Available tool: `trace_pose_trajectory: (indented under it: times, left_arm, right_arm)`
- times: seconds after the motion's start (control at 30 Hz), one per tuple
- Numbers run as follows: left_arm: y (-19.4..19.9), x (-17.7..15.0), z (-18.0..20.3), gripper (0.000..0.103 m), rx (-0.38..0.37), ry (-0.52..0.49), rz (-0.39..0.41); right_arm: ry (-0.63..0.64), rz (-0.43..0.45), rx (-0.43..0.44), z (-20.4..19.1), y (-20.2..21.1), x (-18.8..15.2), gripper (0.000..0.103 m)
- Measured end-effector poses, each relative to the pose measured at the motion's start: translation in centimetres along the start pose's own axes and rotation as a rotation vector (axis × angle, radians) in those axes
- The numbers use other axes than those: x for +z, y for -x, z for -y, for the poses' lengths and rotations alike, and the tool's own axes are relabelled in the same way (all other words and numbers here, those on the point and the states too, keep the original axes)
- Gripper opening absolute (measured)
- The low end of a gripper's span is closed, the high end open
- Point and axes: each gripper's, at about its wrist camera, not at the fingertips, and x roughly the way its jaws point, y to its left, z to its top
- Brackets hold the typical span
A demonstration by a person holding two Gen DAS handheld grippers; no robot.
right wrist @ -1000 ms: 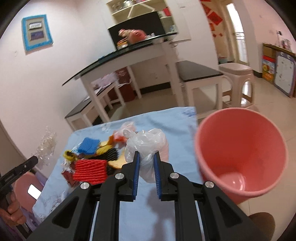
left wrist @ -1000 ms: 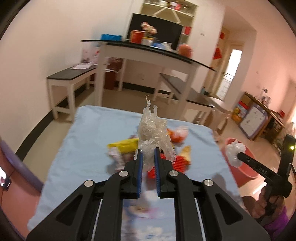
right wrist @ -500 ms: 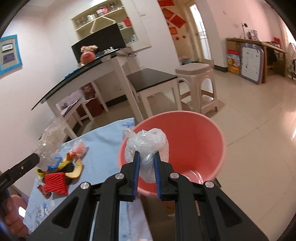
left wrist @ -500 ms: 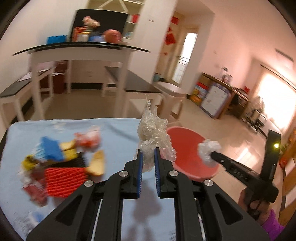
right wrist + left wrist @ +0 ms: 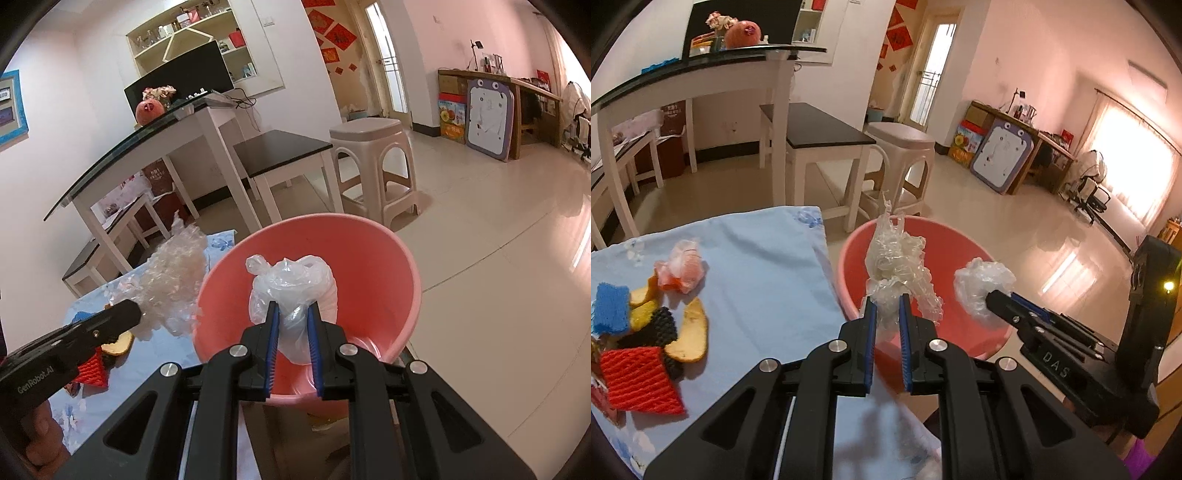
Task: Collect trash
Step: 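Carry both bags over the pink bucket and open both tools to drop them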
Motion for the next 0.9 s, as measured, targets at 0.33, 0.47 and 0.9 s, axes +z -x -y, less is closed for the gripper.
trace_pose_trajectory:
  times: [0.33,0.47,0.9]
  left_arm:
    - [-2.3,0.0,0.9,0.012,-0.015,-0.008,-0.054]
    - [-2.8,-0.1,1.2,0.012,-0.001,-0.012,-0.055]
    - [-3.0,-0.1,0.1,0.024,-0.002,0.033,-0.068]
  right_arm:
    - [-0.007,-0.030,-0.015,0.2,-1.7,0.2,0.015]
    - [-0.005,-0.039,-0.018,0.2,-2.3,0.1,0.017]
    - [-0.010,-0.038,-0.031,0.3,-2.8,0.2,0.042]
